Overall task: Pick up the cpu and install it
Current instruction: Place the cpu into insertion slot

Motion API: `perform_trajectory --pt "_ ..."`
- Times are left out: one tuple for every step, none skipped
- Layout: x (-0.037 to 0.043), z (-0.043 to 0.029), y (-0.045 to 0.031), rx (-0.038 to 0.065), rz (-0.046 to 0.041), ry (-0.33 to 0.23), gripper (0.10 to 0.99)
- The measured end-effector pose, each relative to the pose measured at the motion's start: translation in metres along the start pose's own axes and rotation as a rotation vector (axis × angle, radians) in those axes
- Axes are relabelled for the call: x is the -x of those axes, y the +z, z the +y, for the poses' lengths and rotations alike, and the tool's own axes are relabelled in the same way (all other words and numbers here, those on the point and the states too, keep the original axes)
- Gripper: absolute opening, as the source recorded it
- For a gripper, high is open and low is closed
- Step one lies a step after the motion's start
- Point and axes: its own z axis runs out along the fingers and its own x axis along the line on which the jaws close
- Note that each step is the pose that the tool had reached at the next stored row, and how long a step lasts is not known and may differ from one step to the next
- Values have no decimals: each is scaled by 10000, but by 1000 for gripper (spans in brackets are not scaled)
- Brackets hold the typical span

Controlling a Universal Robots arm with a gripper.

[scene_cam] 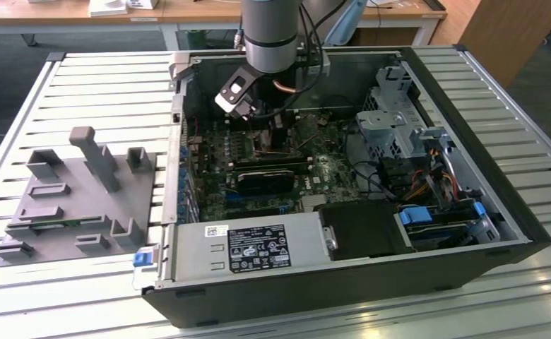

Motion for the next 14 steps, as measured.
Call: perform_trajectory --pt "0 -1 6 0 0 2 541" --pt "0 -2 12 0 0 2 541" --pt "0 -2 19 0 0 1 541" --pt "0 -3 25 0 1 1 541" --pt "0 -4 30 1 1 2 541" --pt "1 -4 33 0 0 1 541" --pt "1 -5 36 0 0 2 541" --pt "1 -5 40 0 0 2 541" --pt "1 -5 45 0 0 3 541" --pt "1 -6 49 1 1 4 541" --pt "1 -6 52 0 0 5 541" --pt "1 -6 56 0 0 6 541" --pt "1 -7 61 1 0 7 541" --pt "1 -7 65 0 0 7 541"
